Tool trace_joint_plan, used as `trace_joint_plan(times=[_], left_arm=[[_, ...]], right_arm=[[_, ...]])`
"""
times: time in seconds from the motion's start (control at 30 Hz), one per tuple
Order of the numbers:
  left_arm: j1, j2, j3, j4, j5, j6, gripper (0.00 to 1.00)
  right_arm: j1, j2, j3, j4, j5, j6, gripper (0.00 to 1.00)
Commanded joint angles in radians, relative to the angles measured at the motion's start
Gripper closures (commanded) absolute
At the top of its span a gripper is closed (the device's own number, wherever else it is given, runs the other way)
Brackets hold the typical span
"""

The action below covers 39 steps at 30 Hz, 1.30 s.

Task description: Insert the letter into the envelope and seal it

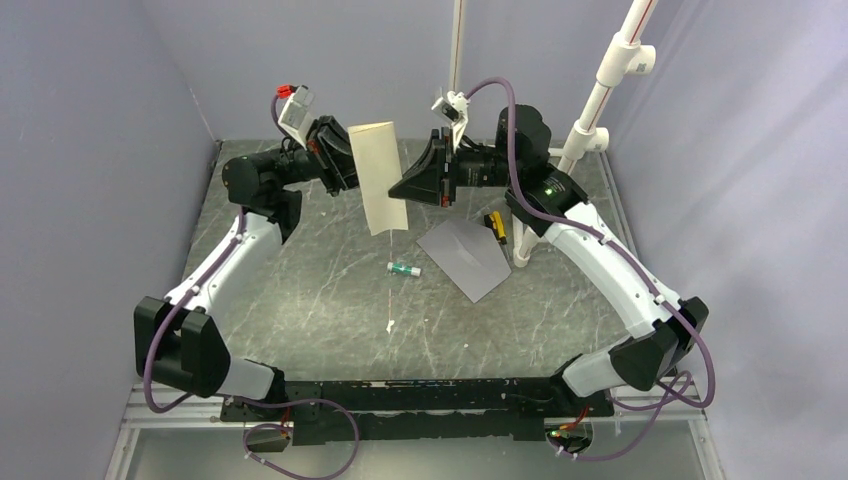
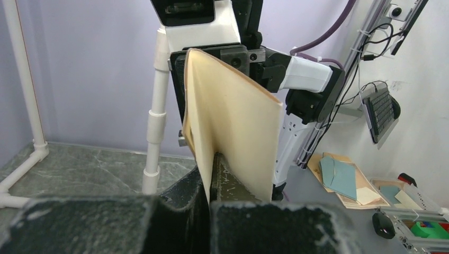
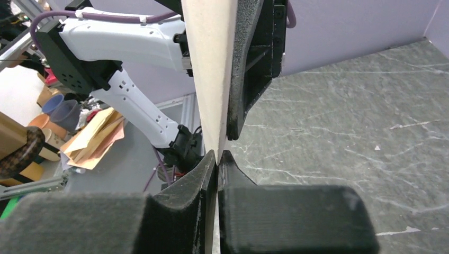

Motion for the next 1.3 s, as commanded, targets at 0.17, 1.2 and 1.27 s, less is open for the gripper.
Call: trace_joint_plan(times=[0.17, 1.2, 1.27], left_arm=[[-0.004, -0.096, 0.004, -0.162, -0.013, 0.168, 0.74], [-0.001, -0.218, -0.058, -0.546, -0.085, 0.396, 0.16], [-0.003, -0.235, -0.061, -0.592, -0.089, 0.437, 0.14]], right_arm=[[-0.012, -0.03, -0.021, 0.122, -0.017, 0.065, 1.0], [-0.082, -0.097, -0.155, 0.395, 0.02, 0.236, 1.0], [-0.081, -0.095, -0.155, 0.436, 0.014, 0.26, 1.0]])
